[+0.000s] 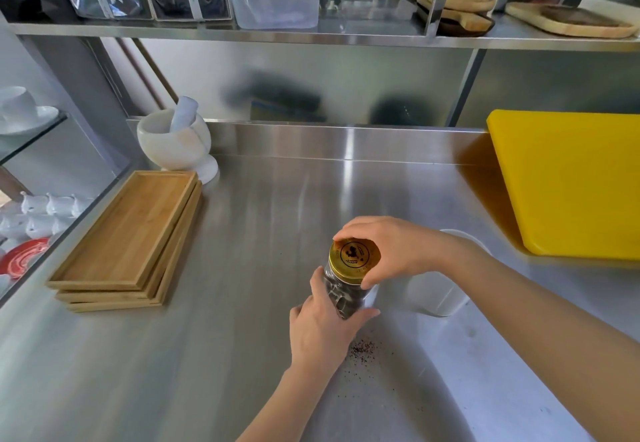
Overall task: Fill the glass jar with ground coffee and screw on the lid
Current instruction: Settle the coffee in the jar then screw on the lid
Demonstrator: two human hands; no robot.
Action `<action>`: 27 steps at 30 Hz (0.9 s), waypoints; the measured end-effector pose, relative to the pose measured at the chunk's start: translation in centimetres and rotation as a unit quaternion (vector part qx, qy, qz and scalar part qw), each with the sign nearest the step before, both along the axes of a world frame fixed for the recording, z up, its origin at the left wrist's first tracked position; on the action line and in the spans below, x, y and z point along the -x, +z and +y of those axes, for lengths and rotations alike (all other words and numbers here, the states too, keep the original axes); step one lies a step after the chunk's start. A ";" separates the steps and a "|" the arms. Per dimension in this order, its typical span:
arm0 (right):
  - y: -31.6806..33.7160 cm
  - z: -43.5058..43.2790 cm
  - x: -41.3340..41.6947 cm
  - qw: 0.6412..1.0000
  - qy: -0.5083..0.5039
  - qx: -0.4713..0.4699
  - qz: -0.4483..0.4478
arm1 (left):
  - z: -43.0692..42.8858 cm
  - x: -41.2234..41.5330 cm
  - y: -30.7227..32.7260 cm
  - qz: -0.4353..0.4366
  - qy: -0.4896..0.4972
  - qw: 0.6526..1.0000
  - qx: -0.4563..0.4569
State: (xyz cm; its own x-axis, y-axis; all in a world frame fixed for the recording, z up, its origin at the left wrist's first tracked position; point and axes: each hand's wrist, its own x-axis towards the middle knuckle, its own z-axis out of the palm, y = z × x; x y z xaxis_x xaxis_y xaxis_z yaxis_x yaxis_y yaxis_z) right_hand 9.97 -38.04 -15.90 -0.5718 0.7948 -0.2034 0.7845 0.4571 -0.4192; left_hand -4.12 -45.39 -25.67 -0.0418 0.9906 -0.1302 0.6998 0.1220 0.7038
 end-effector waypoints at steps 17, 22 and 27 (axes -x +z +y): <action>0.2 0.5 -0.3 0.999 0.035 0.014 0.005 | 0.7 -0.2 -0.4 0.038 -0.001 0.999 -0.034; 0.3 0.5 0.0 1.000 0.003 0.000 -0.024 | 0.7 -0.2 -0.4 0.049 -0.002 0.999 -0.021; 0.0 -0.1 0.7 0.988 -0.034 -0.099 -0.112 | 0.8 -0.1 -0.5 0.070 -0.009 0.997 -0.019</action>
